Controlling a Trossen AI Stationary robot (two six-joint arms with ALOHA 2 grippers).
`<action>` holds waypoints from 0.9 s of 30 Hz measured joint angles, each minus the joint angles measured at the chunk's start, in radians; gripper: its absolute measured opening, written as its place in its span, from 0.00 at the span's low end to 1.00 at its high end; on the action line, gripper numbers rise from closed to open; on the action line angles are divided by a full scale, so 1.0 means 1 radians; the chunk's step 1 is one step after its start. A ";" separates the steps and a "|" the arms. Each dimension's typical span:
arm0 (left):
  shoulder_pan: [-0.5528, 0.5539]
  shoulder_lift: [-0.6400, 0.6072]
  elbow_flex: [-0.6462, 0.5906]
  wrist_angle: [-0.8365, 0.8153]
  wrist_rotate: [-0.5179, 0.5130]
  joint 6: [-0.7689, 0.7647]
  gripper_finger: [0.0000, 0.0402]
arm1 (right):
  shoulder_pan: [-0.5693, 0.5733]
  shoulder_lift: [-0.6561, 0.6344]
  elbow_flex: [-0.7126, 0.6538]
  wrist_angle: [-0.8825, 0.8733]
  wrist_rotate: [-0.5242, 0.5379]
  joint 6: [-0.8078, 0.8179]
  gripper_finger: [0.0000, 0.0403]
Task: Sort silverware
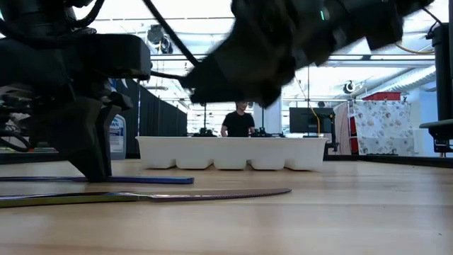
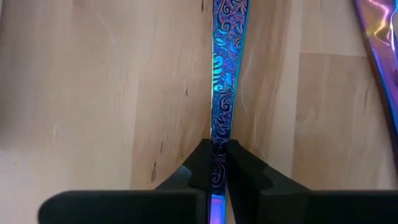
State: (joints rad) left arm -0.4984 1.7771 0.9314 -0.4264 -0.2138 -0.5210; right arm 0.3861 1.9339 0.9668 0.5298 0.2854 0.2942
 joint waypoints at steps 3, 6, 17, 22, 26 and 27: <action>0.000 0.000 0.000 0.002 -0.002 0.025 0.05 | 0.004 0.000 0.097 -0.140 0.003 0.011 0.44; 0.000 0.000 0.001 0.003 -0.003 0.031 0.05 | -0.003 -0.001 0.167 -0.228 0.046 0.032 0.44; 0.000 0.001 0.002 0.002 -0.011 0.041 0.04 | -0.024 0.030 0.140 -0.268 0.065 0.124 0.44; 0.000 -0.008 0.001 0.003 -0.021 0.041 0.04 | -0.024 0.091 0.121 -0.178 0.052 0.129 0.44; 0.000 -0.011 0.001 0.002 -0.024 0.051 0.04 | -0.026 0.136 0.121 -0.149 0.052 0.138 0.44; 0.000 -0.011 0.001 0.002 -0.024 0.056 0.04 | -0.027 0.150 0.121 -0.140 0.053 0.135 0.44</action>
State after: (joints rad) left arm -0.4979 1.7664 0.9321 -0.4244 -0.2381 -0.4645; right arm 0.3596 2.0843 1.0874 0.3897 0.3384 0.4295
